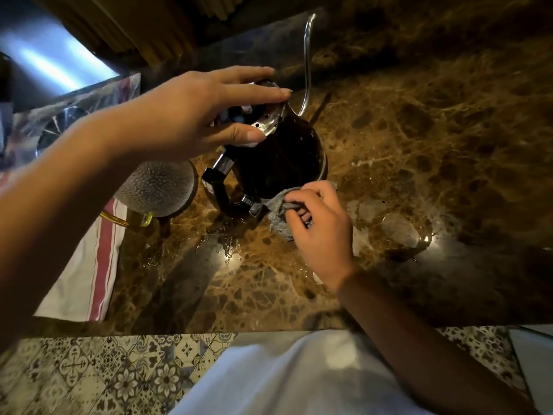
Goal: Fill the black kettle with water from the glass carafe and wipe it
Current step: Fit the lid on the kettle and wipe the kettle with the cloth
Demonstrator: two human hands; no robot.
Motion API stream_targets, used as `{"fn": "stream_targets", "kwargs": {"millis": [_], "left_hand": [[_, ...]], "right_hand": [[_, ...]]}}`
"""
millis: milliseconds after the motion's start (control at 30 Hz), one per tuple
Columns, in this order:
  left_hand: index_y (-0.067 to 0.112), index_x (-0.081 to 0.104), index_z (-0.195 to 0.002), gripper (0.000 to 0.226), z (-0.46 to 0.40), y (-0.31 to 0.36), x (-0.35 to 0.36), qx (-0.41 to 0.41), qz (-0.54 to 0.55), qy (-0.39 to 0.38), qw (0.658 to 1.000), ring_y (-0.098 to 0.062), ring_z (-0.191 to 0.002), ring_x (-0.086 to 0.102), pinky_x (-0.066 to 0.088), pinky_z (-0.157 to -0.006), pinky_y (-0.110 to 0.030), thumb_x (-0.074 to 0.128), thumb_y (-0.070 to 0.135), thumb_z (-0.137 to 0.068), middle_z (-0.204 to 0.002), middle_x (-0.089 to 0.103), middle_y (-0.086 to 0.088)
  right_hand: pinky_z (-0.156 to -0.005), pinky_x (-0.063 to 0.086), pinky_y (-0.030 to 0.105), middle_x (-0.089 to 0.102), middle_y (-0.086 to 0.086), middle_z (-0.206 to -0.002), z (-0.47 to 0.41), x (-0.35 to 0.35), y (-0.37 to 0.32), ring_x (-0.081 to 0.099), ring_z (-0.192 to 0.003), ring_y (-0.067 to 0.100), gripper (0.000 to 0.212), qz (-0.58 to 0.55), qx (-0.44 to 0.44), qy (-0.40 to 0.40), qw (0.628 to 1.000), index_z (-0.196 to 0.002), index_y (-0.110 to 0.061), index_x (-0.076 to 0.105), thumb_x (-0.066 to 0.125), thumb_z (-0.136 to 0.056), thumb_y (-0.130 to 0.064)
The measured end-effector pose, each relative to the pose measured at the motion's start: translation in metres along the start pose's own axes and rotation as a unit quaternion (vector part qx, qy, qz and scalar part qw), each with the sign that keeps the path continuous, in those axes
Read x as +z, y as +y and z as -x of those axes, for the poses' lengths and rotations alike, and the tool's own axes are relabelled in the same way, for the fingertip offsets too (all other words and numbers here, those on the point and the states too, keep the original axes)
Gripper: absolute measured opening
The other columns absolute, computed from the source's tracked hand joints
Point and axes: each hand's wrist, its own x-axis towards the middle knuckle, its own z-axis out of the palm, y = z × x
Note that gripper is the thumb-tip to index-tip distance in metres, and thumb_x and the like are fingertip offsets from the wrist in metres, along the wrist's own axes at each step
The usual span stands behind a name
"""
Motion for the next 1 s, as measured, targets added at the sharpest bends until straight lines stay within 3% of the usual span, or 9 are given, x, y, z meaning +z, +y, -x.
{"fn": "stream_targets", "kwargs": {"millis": [100,200,267,367,533,633,733,900,1000], "left_hand": [[0.05,0.033,-0.155,0.062,0.001,-0.003,0.003,0.02,0.04,-0.009,0.999,-0.011,-0.144,0.033,0.035,-0.105,-0.033,0.046,0.056,-0.095,-0.171,0.015,0.015],[0.053,0.031,-0.155,0.061,0.0,-0.006,0.006,0.019,0.066,-0.027,0.997,-0.009,-0.151,0.024,0.031,-0.107,-0.025,0.047,0.063,-0.097,-0.17,0.01,0.022],[0.053,0.026,-0.157,0.068,0.001,-0.005,0.01,0.01,0.097,-0.032,0.995,-0.003,-0.15,0.02,0.026,-0.104,-0.014,0.052,0.064,-0.096,-0.169,0.008,0.023],[0.045,0.029,-0.158,0.069,0.003,-0.003,0.016,0.009,0.118,-0.024,0.993,-0.003,-0.151,0.021,0.034,-0.1,-0.003,0.057,0.052,-0.095,-0.169,0.009,0.016],[0.04,0.035,-0.156,0.066,0.002,-0.003,0.019,0.02,0.119,-0.014,0.993,-0.007,-0.152,0.024,0.035,-0.101,0.001,0.057,0.046,-0.094,-0.169,0.011,0.013],[0.042,0.036,-0.155,0.064,0.004,-0.004,0.018,0.021,0.122,-0.015,0.992,-0.006,-0.153,0.022,0.036,-0.102,-0.002,0.057,0.045,-0.095,-0.169,0.011,0.015],[0.045,0.042,-0.151,0.054,0.002,-0.006,0.015,0.033,0.131,-0.028,0.99,-0.002,-0.156,0.013,0.03,-0.11,-0.016,0.056,0.051,-0.099,-0.169,0.012,0.019],[0.044,0.043,-0.149,0.061,-0.002,-0.008,0.015,0.045,0.145,-0.033,0.988,-0.005,-0.159,0.003,0.02,-0.117,-0.027,0.06,0.052,-0.091,-0.169,0.014,0.021],[0.041,0.042,-0.151,0.062,-0.001,-0.009,0.018,0.046,0.147,-0.033,0.988,-0.007,-0.16,-0.001,0.018,-0.12,-0.033,0.06,0.051,-0.092,-0.169,0.013,0.02]], "right_hand": [[-0.076,0.062,0.036,0.053,-0.012,-0.118,-0.014,-0.018,-0.011,0.066,-0.098,0.01,0.02,-0.104,0.01,0.053,0.993,-0.115,-0.016,0.07,0.069,-0.095,-0.014],[-0.074,0.061,0.026,0.058,-0.005,-0.119,-0.053,-0.027,-0.03,0.067,-0.102,0.012,0.021,-0.18,-0.003,0.103,0.978,-0.115,-0.014,0.065,0.072,-0.095,-0.015],[-0.076,0.061,0.03,0.06,0.002,-0.119,-0.065,-0.021,-0.036,0.067,-0.101,0.014,0.022,-0.169,0.015,0.102,0.98,-0.117,-0.008,0.066,0.071,-0.097,-0.017],[-0.084,0.06,0.037,0.056,-0.001,-0.121,-0.04,-0.012,-0.024,0.065,-0.103,0.016,0.025,-0.124,0.053,0.083,0.987,-0.123,-0.006,0.065,0.069,-0.1,-0.017],[-0.083,0.058,0.045,0.054,-0.008,-0.116,-0.007,-0.014,-0.006,0.063,-0.097,0.018,0.024,-0.1,0.15,0.029,0.983,-0.122,-0.014,0.066,0.071,-0.1,-0.019],[-0.076,0.061,0.045,0.063,0.005,-0.117,-0.026,-0.025,-0.023,0.068,-0.093,0.021,0.025,-0.192,0.134,0.062,0.97,-0.119,-0.02,0.065,0.073,-0.097,-0.012],[-0.074,0.062,0.048,0.064,0.01,-0.12,-0.06,-0.034,-0.038,0.069,-0.095,0.024,0.025,-0.238,0.057,0.104,0.964,-0.121,-0.016,0.064,0.071,-0.098,-0.011],[-0.078,0.061,0.043,0.059,0.007,-0.115,-0.049,-0.017,-0.025,0.068,-0.095,0.022,0.018,-0.164,0.06,0.119,0.977,-0.118,-0.005,0.068,0.066,-0.102,-0.012],[-0.074,0.06,0.048,0.06,0.005,-0.113,-0.018,-0.018,0.003,0.068,-0.091,0.026,0.01,-0.128,0.143,0.092,0.977,-0.111,-0.01,0.066,0.065,-0.103,-0.016]]}}
